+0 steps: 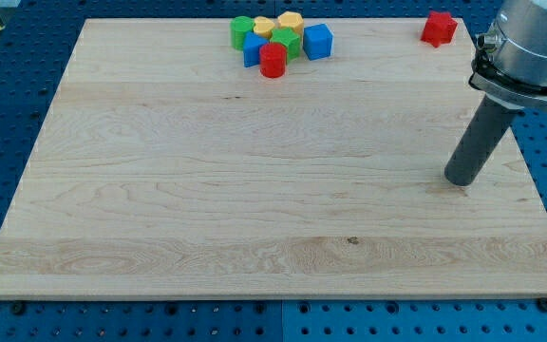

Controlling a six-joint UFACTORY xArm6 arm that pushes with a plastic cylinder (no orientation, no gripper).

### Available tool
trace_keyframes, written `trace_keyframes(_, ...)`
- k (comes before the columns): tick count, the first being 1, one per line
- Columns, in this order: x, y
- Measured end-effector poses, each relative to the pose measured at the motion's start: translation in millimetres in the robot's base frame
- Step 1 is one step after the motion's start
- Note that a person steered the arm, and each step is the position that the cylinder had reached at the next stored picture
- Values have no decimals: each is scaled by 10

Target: Move your arm towards the blue cube

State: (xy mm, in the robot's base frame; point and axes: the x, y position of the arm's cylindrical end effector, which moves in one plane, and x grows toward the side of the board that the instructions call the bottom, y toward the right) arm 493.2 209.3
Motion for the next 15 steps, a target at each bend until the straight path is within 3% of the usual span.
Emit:
trace_keyframes(11, -413, 73)
trace_keyframes(13, -1121, -603)
trace_keyframes(15, -1622, -801)
